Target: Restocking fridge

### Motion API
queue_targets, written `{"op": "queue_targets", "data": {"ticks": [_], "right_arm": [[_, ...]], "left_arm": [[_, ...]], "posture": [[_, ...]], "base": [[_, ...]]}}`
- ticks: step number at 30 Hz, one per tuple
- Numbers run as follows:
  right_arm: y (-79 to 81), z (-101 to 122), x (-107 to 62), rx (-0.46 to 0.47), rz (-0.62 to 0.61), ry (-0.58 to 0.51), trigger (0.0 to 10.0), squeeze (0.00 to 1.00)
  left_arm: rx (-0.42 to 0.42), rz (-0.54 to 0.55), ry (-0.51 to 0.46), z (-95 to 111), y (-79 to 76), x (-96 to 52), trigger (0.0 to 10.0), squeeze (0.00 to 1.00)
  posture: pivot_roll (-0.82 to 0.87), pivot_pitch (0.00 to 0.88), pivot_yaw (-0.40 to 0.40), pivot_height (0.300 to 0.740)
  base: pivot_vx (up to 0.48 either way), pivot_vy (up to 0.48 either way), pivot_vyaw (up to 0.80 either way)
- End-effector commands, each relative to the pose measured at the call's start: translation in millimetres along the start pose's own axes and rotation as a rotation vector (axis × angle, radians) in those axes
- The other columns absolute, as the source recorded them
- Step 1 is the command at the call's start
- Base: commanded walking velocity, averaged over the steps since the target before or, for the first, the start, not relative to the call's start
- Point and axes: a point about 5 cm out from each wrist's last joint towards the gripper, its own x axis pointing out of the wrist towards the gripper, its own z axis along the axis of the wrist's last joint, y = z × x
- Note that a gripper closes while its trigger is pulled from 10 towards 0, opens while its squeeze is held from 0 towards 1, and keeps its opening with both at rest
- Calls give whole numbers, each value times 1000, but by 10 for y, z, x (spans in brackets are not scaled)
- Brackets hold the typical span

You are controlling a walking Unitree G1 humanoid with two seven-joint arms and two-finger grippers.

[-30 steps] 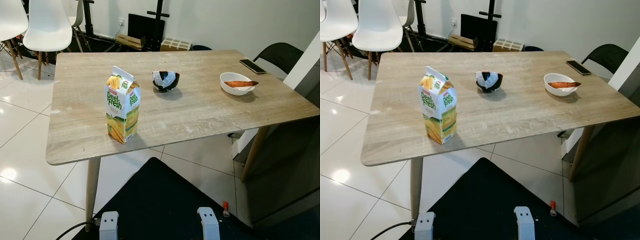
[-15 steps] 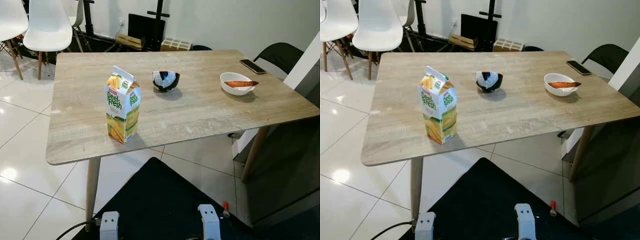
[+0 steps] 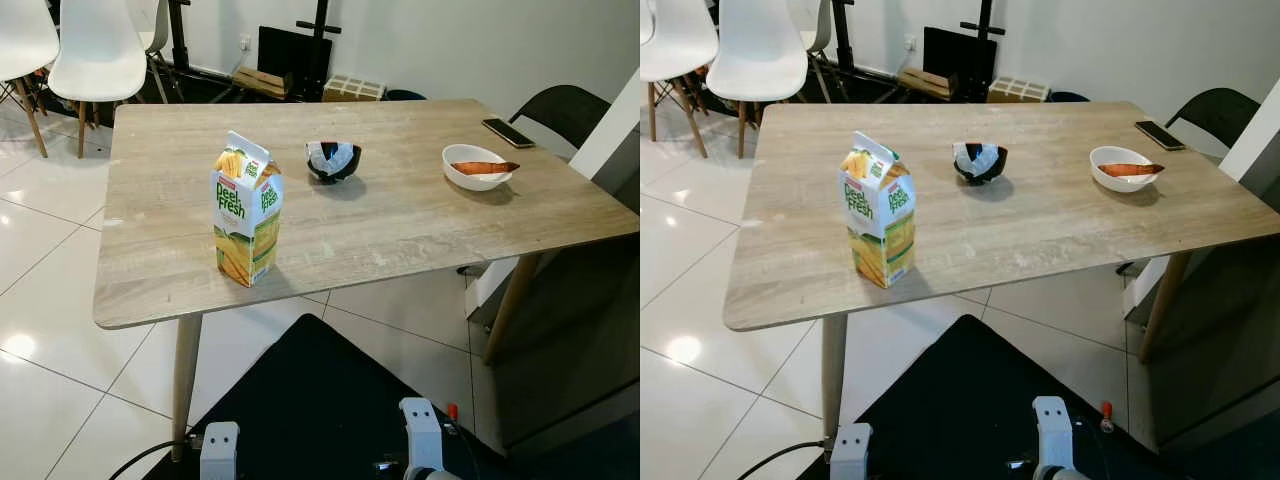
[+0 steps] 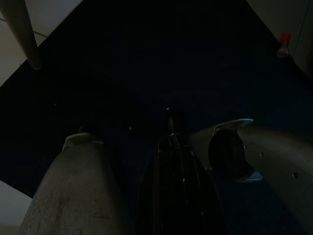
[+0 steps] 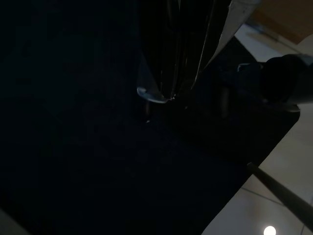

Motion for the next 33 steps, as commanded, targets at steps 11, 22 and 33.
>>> {"op": "queue_targets", "data": {"ticks": [11, 22, 33], "right_arm": [[-79, 8, -23, -53, -47, -5, 10000, 0], [-108, 1, -35, -3, -49, -15, 10000, 0], [-107, 15, -32, -25, -51, -16, 10000, 0]], "left_arm": [[4, 8, 49, -133, 13, -37, 10000, 0], [5, 2, 49, -142, 3, -40, 10000, 0], [8, 2, 49, -146, -8, -40, 10000, 0]], "posture": [[68, 81, -120, 740], [65, 82, -118, 740], [73, 75, -122, 740]], "base": [[0, 0, 0], [0, 0, 0], [0, 0, 0]]}}
